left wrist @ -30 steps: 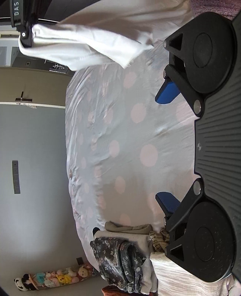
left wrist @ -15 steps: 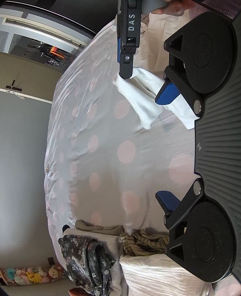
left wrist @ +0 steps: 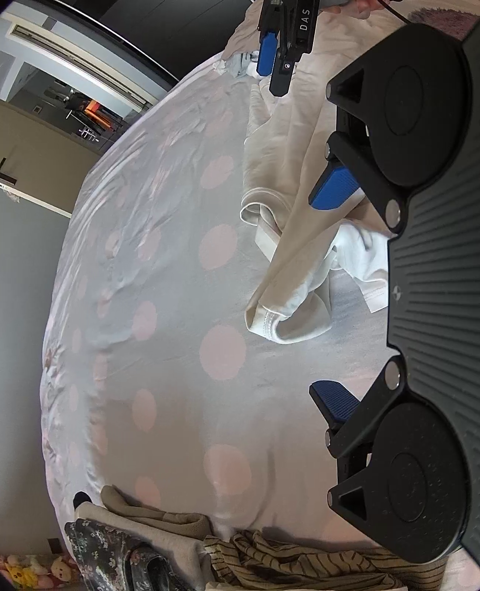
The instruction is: Fold clothes
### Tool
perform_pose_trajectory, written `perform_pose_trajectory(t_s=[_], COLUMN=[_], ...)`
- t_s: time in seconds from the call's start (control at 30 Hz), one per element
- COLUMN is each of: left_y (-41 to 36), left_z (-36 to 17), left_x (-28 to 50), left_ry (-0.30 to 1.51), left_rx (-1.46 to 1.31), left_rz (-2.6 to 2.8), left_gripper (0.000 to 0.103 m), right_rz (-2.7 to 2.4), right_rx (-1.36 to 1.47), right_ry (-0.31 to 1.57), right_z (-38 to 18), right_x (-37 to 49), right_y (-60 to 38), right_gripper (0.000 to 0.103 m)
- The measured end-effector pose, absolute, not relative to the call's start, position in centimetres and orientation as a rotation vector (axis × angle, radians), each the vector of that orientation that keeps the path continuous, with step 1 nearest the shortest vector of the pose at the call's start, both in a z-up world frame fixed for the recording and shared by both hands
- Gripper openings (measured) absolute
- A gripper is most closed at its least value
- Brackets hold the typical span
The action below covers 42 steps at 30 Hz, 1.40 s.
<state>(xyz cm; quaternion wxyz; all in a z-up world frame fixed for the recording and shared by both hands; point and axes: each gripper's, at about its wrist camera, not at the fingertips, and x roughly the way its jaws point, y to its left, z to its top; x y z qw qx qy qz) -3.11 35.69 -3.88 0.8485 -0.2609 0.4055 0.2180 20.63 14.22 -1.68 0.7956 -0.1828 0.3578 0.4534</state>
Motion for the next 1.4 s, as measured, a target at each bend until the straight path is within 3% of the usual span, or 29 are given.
perform_pose_trajectory(t_s=[0.37, 0.5, 0.53, 0.6, 0.63, 0.67, 0.7, 0.73, 0.77, 0.8, 0.93, 1.27, 1.4], left_y=[38.0, 38.2, 38.3, 38.2, 38.2, 38.0, 37.7, 37.5, 37.4, 37.4, 37.4, 37.4, 38.3], left_z=[-8.8, -10.4, -10.7, -11.3, -11.5, -11.6, -11.5, -11.2, -10.8, -10.3, -7.1, 4.2, 11.6], left_x=[1.4, 2.1, 2.2, 2.4, 2.4, 2.4, 2.3, 2.2, 2.0, 1.7, 0.2, -4.3, -6.8], left_ry=[0.975, 1.003, 1.008, 1.016, 1.017, 1.018, 1.017, 1.010, 0.999, 0.983, 0.906, 0.672, 0.517], left_rx=[-0.636, -0.674, -0.685, -0.702, -0.707, -0.695, -0.678, -0.664, -0.654, -0.647, -0.616, -0.450, -0.344], left_rz=[0.454, 0.435, 0.428, 0.413, 0.404, 0.394, 0.387, 0.383, 0.380, 0.377, 0.380, 0.474, 0.579], left_gripper=[0.098, 0.089, 0.081, 0.070, 0.060, 0.054, 0.044, 0.036, 0.032, 0.025, 0.015, 0.001, 0.000], right_rz=[0.903, 0.897, 0.903, 0.917, 0.924, 0.934, 0.937, 0.929, 0.919, 0.912, 0.870, 0.781, 0.771], right_rx=[-0.620, -0.590, -0.571, -0.533, -0.530, -0.540, -0.559, -0.573, -0.584, -0.581, -0.544, -0.393, -0.319], right_ry=[0.788, 0.876, 0.903, 0.954, 0.953, 0.939, 0.925, 0.907, 0.889, 0.864, 0.734, 0.336, 0.214], right_z=[-8.4, -10.8, -11.2, -12.0, -12.1, -12.0, -11.8, -11.4, -11.0, -10.3, -5.9, 10.9, 18.2], right_x=[31.4, 34.2, 34.3, 34.3, 33.8, 33.3, 32.7, 32.2, 31.7, 31.3, 30.3, 26.9, 25.3], right_y=[18.4, 18.9, 18.8, 18.6, 18.5, 18.3, 18.3, 18.2, 18.0, 17.8, 16.9, 16.1, 15.8], right_gripper=[0.066, 0.065, 0.065, 0.053, 0.049, 0.038, 0.016, 0.007, 0.005, 0.004, 0.004, 0.003, 0.003])
